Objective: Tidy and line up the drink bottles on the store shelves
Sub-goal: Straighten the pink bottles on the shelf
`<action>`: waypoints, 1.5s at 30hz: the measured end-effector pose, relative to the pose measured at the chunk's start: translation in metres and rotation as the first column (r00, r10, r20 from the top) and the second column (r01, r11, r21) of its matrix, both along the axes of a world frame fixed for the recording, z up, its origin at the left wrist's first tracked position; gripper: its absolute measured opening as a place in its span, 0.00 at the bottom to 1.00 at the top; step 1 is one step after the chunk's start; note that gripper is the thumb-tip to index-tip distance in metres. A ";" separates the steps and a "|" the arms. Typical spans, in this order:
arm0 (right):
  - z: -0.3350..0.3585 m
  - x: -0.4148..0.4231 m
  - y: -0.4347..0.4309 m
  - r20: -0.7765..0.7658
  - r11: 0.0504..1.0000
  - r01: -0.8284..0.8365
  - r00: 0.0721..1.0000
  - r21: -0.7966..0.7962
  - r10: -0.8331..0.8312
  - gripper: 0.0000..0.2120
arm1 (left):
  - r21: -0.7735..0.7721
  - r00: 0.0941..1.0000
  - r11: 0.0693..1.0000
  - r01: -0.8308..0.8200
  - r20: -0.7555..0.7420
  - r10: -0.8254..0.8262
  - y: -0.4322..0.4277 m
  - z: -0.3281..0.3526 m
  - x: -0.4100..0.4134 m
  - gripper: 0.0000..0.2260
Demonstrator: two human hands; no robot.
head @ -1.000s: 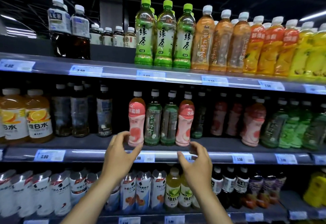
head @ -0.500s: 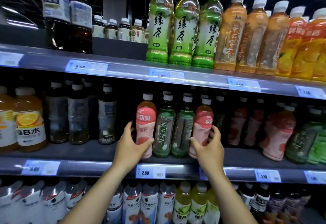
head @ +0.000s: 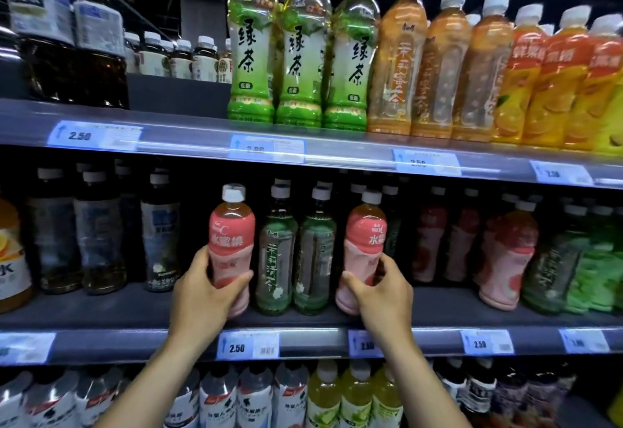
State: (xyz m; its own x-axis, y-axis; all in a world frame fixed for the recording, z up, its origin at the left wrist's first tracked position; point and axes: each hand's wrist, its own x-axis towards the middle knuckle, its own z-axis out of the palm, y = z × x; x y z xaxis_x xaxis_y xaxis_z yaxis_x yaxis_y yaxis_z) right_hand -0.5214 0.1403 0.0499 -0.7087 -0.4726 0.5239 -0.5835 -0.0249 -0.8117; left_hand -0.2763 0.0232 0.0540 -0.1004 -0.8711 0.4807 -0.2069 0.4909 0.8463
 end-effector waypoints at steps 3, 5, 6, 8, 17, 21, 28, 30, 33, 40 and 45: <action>0.011 -0.014 0.018 -0.042 0.999 -0.022 0.999 -0.025 0.021 0.15 | -0.074 0.994 0.992 -0.107 -0.020 0.106 0.020 0.009 -0.003 0.19; 0.017 -0.025 0.032 -0.073 0.999 -0.028 0.997 -0.033 0.025 0.15 | -0.114 0.991 0.985 -0.131 -0.033 0.128 0.036 0.017 -0.010 0.21; 0.020 -0.030 0.037 -0.087 0.999 -0.023 0.996 -0.035 0.020 0.15 | -0.120 0.992 0.985 -0.126 -0.040 0.122 0.044 0.021 -0.015 0.21; 0.023 -0.040 0.048 -0.105 0.999 -0.014 0.994 -0.036 0.010 0.16 | -0.118 0.994 0.987 -0.105 -0.036 0.101 0.062 0.026 -0.028 0.22; 0.014 -0.103 0.096 -0.089 0.998 0.045 0.995 -0.032 -0.047 0.17 | -0.074 0.998 0.996 0.043 0.043 -0.040 0.136 0.013 -0.124 0.25; 0.015 -0.132 0.119 -0.059 0.999 0.012 0.998 -0.046 -0.015 0.15 | -0.010 0.990 0.990 0.141 -0.011 -0.142 0.154 0.013 -0.179 0.19; 0.017 -0.169 0.140 -0.041 1.000 0.002 0.999 0.006 -0.002 0.13 | 0.016 0.994 0.995 0.096 -0.056 -0.095 0.165 0.019 -0.262 0.14; 0.016 -0.176 0.141 -0.036 1.000 -0.003 0.999 0.014 0.003 0.14 | 0.032 0.996 0.996 0.081 -0.047 -0.080 0.164 0.017 -0.274 0.14; 0.014 -0.182 0.138 -0.024 0.999 -0.021 0.999 0.025 0.021 0.13 | 0.058 0.996 0.995 0.086 -0.029 -0.084 0.164 0.015 -0.287 0.13; 0.008 -0.191 0.115 -0.045 0.997 0.049 0.998 0.054 -0.046 0.18 | 0.083 0.998 0.995 0.058 -0.005 -0.058 0.140 0.008 -0.315 0.15; 0.008 -0.198 0.104 -0.089 0.990 0.108 0.991 0.091 -0.099 0.17 | 0.088 0.995 0.991 0.097 0.006 -0.098 0.129 0.000 -0.325 0.18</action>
